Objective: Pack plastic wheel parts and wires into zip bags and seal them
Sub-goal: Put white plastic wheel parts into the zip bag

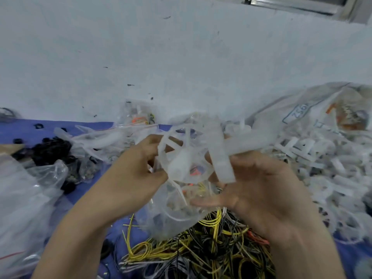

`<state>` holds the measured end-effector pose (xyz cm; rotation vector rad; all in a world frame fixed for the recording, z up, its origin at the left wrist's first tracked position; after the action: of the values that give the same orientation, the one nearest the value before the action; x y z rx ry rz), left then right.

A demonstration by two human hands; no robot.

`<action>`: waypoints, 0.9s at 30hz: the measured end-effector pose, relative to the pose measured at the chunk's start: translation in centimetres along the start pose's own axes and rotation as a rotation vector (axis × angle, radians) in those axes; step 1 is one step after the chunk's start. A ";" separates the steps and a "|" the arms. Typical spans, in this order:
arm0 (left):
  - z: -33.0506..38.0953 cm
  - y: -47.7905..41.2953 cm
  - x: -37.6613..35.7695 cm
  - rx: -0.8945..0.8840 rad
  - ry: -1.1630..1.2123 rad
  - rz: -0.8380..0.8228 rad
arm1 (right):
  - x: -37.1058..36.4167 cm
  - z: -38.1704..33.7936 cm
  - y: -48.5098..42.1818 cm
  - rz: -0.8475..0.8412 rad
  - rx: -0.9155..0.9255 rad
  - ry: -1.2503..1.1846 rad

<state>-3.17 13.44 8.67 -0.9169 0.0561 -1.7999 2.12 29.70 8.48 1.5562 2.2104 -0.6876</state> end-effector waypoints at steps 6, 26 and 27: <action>-0.2 0.2 0.2 0.013 0.063 -0.014 | 1.1 -0.5 0.2 0.158 -0.015 0.268; -0.2 0.2 1.1 0.180 0.064 0.386 | 6.6 -0.8 -0.2 0.615 -0.171 1.451; -0.3 0.1 1.1 0.181 0.058 0.379 | 7.6 0.7 -0.7 0.538 -0.364 1.487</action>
<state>-3.42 12.38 8.99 -0.6743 0.0956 -1.4522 -1.11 34.99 3.91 2.6308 2.1139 1.3830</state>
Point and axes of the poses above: each hand's wrist, its own y-axis away from the middle knuckle, its own x-axis out of the back of the hand, z = x × y, the point moved 4 cm from there along -y, towards the middle knuckle, and after that the axes turned 3 degrees about -y, right-handed, at the moved point
